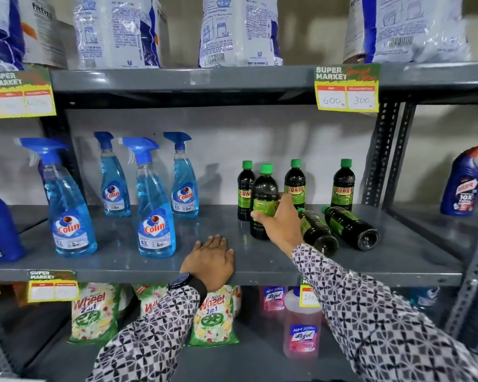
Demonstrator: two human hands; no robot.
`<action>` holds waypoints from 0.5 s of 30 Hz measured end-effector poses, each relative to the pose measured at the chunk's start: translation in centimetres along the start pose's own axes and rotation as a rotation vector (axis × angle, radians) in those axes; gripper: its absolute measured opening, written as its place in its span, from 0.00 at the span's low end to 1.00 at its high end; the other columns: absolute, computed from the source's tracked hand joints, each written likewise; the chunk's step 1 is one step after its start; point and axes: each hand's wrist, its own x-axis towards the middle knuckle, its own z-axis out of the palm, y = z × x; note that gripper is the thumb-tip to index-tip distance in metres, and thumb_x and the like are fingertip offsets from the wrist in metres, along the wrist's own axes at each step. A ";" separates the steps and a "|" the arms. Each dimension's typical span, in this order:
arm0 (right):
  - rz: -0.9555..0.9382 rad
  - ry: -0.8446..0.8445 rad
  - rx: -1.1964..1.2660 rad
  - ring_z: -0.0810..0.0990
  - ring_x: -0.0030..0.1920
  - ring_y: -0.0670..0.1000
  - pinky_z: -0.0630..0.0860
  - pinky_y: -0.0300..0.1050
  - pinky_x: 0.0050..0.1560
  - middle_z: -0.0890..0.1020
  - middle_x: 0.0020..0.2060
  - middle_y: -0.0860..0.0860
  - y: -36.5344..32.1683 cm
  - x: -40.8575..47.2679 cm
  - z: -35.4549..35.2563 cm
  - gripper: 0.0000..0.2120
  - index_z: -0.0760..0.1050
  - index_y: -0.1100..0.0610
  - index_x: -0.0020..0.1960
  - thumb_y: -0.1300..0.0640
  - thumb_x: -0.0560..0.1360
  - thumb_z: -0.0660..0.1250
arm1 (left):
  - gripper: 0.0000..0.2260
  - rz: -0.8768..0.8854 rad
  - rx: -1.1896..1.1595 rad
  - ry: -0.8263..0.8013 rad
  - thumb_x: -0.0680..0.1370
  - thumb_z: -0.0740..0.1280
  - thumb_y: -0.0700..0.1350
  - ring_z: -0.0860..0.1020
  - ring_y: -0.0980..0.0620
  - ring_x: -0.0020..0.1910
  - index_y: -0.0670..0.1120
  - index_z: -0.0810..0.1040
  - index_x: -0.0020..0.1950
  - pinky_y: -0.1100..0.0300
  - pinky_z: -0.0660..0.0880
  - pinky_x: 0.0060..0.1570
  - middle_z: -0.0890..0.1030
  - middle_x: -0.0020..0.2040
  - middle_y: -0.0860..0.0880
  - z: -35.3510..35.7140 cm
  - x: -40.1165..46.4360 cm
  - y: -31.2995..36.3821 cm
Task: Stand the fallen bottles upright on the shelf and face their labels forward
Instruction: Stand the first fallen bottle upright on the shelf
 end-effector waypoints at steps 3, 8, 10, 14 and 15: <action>-0.011 -0.002 -0.003 0.83 0.55 0.55 0.80 0.57 0.58 0.81 0.54 0.50 0.8 -0.6 0.5 0.29 0.68 0.53 0.59 0.45 0.70 0.81 | 0.27 -0.008 -0.009 -0.002 0.85 0.45 0.54 0.58 0.47 0.82 0.43 0.59 0.81 0.47 0.52 0.81 0.60 0.83 0.44 0.1 0.1 0.0; -0.057 -0.010 -0.025 0.81 0.59 0.52 0.79 0.52 0.60 0.79 0.61 0.50 1.5 -1.3 1.2 0.36 0.68 0.54 0.69 0.42 0.69 0.80 | 0.27 -0.013 -0.031 -0.004 0.84 0.45 0.54 0.58 0.47 0.82 0.43 0.59 0.81 0.48 0.52 0.81 0.60 0.83 0.44 0.0 0.1 0.0; -0.033 -0.019 0.034 0.81 0.61 0.50 0.79 0.51 0.63 0.79 0.63 0.49 1.7 -1.3 1.1 0.37 0.68 0.53 0.73 0.43 0.70 0.80 | 0.27 -0.015 -0.033 -0.002 0.84 0.46 0.54 0.57 0.47 0.82 0.43 0.59 0.81 0.48 0.52 0.81 0.60 0.83 0.44 0.1 0.1 0.0; 0.069 -0.166 0.287 0.81 0.67 0.47 0.74 0.55 0.74 0.82 0.67 0.45 2.5 -0.6 1.0 0.39 0.61 0.47 0.83 0.57 0.76 0.73 | 0.27 -0.026 -0.028 0.000 0.85 0.46 0.54 0.57 0.48 0.82 0.44 0.59 0.81 0.49 0.51 0.81 0.60 0.83 0.45 0.2 0.2 0.0; 0.070 -0.181 0.303 0.81 0.67 0.47 0.74 0.56 0.74 0.82 0.67 0.44 2.9 -0.4 1.2 0.39 0.61 0.45 0.83 0.59 0.76 0.72 | 0.27 -0.028 -0.026 0.000 0.85 0.46 0.54 0.57 0.48 0.82 0.44 0.59 0.81 0.49 0.51 0.81 0.60 0.83 0.45 0.3 0.2 0.0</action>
